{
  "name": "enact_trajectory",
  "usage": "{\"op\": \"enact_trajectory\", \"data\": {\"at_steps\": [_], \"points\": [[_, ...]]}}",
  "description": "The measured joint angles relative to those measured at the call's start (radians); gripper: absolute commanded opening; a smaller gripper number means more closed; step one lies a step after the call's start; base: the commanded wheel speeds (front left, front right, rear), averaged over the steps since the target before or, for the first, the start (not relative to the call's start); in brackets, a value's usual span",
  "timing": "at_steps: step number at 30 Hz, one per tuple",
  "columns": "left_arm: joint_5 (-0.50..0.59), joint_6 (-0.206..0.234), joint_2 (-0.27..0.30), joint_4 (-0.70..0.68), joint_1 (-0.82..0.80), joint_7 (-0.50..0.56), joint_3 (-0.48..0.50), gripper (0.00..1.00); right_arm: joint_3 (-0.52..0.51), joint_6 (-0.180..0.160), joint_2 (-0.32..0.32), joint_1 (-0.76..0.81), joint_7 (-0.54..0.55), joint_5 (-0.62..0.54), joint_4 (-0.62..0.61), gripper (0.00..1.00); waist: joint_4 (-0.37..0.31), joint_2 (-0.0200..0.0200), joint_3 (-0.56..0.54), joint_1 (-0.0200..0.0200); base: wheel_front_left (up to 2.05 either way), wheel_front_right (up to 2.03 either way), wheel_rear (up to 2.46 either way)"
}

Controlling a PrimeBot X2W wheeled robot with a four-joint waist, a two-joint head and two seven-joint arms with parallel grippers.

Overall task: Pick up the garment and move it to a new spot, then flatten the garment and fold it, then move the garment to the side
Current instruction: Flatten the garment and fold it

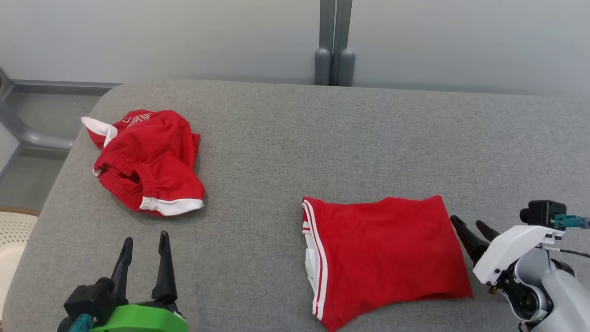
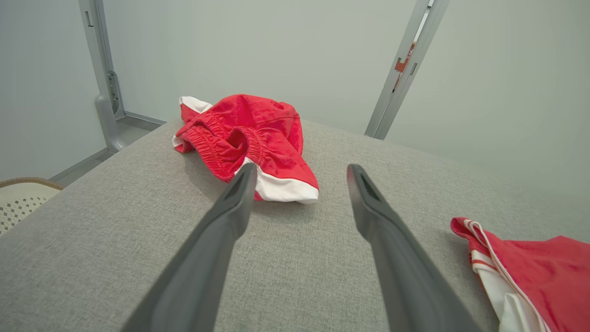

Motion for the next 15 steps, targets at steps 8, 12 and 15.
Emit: {"op": "enact_trajectory", "data": {"at_steps": [8, 12, 15], "points": [[0.004, 0.007, 0.002, -0.039, 0.042, 0.000, 0.027, 1.00, -0.058, 0.000, -0.017, 0.047, -0.136, -0.065, -0.119, 1.00, -0.014, 0.0000, -0.033, 0.0000, 0.00, 0.00, 0.00], [0.010, 0.005, -0.002, -0.056, 0.064, -0.001, 0.046, 1.00, -0.095, 0.000, -0.020, 0.100, -0.252, -0.114, -0.183, 1.00, -0.027, 0.0000, -0.050, 0.0000, 0.00, 0.00, 0.00], [0.019, -0.002, -0.009, -0.076, 0.075, -0.001, 0.062, 1.00, -0.119, 0.000, -0.009, 0.131, -0.336, -0.154, -0.219, 1.00, -0.042, 0.0000, -0.058, 0.0000, 0.00, 0.00, 0.00]]}}
